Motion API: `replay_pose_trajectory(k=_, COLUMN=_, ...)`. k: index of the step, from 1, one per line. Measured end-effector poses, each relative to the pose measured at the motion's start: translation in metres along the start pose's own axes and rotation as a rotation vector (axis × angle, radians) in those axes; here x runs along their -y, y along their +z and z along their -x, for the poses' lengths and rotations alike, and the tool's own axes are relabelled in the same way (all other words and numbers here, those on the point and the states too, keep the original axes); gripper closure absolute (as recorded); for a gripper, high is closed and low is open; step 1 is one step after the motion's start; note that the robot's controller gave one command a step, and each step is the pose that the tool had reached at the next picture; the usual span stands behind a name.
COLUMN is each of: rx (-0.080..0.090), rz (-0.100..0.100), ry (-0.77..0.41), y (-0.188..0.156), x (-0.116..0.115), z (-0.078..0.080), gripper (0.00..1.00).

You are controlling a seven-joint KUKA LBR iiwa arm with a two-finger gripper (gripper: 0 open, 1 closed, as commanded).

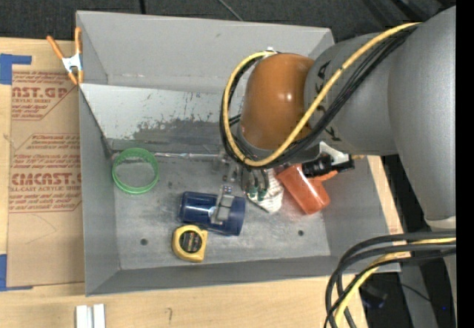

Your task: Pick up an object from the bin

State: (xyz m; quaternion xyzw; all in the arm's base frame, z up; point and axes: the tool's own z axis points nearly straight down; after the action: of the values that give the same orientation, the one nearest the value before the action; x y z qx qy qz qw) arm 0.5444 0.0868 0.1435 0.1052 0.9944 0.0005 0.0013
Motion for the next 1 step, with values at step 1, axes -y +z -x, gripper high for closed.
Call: replay_pose_trajectory(k=1, rx=0.002, rz=0.002, ry=0.026, y=0.0670, x=0.0041, z=-0.0012, gripper=0.00)
